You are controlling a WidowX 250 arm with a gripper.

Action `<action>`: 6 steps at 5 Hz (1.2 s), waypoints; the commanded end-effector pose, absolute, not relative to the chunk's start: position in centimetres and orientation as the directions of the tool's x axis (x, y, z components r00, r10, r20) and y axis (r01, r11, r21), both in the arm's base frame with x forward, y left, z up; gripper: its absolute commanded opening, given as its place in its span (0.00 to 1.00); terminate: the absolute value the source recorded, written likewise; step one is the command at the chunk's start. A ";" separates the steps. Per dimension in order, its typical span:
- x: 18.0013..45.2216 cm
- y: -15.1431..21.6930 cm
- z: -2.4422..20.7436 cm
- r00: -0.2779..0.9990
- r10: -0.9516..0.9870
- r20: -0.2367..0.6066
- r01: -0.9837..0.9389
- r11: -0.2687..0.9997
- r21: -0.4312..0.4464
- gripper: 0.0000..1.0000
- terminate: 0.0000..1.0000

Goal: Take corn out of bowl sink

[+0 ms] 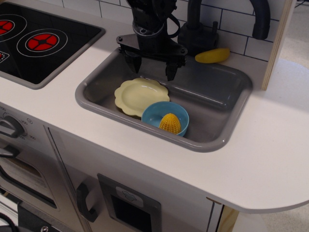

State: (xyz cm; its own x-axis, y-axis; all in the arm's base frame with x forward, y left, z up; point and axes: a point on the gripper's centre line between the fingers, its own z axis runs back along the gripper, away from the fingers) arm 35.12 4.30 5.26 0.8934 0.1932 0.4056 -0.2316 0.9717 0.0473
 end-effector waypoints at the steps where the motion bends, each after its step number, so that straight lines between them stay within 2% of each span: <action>1: 35.1 4.3 5.3 0.893 0.193 0.406 -0.232 0.972 0.047 1.00 0.00; 2: 34.2 3.3 5.0 0.919 0.191 0.344 -0.211 0.977 0.021 1.00 0.00; 4: 31.9 1.9 5.1 0.943 0.157 0.292 -0.165 0.986 0.005 1.00 0.00; 6: 31.6 0.3 3.1 0.956 0.157 0.249 -0.173 0.984 0.042 1.00 0.00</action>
